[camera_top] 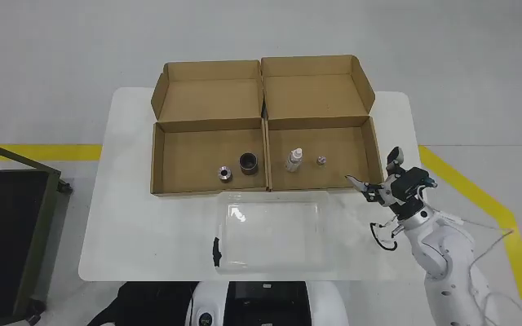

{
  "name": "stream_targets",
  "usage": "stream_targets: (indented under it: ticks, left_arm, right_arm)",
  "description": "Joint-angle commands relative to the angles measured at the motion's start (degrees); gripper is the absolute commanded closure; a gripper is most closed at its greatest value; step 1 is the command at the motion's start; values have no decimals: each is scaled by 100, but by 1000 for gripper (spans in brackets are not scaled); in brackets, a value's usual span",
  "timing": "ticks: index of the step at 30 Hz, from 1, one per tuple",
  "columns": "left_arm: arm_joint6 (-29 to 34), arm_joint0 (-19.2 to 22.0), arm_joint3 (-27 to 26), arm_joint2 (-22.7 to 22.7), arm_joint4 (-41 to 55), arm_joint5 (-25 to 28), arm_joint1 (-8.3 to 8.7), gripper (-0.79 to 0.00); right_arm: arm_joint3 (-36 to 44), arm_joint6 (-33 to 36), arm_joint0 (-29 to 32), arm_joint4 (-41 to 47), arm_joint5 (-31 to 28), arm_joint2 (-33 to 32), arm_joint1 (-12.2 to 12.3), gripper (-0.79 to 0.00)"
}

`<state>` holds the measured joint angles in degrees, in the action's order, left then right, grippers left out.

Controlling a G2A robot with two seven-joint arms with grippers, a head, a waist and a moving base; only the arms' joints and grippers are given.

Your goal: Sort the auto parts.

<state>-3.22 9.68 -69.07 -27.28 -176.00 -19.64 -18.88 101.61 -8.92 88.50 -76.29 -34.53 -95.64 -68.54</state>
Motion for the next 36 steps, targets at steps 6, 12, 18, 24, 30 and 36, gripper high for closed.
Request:
stream_targets:
  ticks: [6,12,18,24,30,36]
  left_arm:
    - [0,0,0,0,0,0,0,-785]
    - [0,0,0,0,0,0,0,-785]
    - [0,0,0,0,0,0,0,-785]
    - [0,0,0,0,0,0,0,-785]
    - [0,0,0,0,0,0,0,-784]
    - [0,0,0,0,0,0,0,-785]
  right_arm:
    - [-83,-271,302,77,68,-386,44,-785]
    - [-110,-440,445,136,107,-609,73,-785]
    - [-123,-473,516,210,138,-747,96,-785]
    - [-107,-494,535,243,125,-763,101,-785]
    - [-107,-494,534,243,125,-762,101,-785]
    - [-108,-494,534,242,125,-762,101,-785]
